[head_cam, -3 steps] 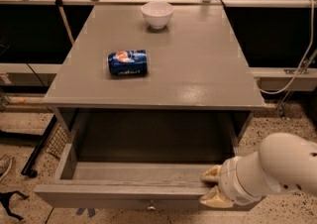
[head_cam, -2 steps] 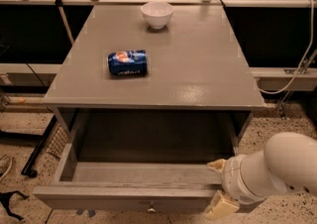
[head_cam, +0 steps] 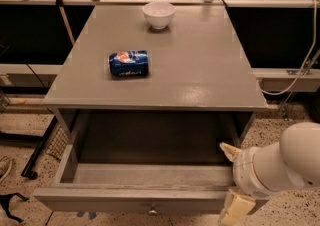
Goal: Open top drawer
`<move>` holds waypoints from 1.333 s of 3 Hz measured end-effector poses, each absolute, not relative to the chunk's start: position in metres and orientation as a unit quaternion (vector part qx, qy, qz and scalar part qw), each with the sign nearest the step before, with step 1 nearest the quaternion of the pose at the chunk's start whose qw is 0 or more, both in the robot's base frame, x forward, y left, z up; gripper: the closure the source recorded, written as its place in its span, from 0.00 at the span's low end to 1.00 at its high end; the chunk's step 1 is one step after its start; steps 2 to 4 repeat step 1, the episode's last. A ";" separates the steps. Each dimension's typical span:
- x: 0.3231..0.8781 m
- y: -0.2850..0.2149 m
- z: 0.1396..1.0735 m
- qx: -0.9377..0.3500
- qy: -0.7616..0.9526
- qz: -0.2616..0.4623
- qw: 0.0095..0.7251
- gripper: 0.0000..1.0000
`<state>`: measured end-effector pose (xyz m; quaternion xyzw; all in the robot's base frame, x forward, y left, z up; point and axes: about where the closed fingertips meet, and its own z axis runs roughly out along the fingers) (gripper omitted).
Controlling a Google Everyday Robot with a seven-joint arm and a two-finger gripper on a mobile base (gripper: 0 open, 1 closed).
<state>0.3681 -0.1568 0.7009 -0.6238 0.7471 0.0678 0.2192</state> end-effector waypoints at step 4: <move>0.376 -0.184 0.714 -0.626 0.747 0.063 0.215 0.00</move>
Offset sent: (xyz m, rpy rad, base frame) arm 0.0000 0.0000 0.0000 0.0000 0.0000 0.0000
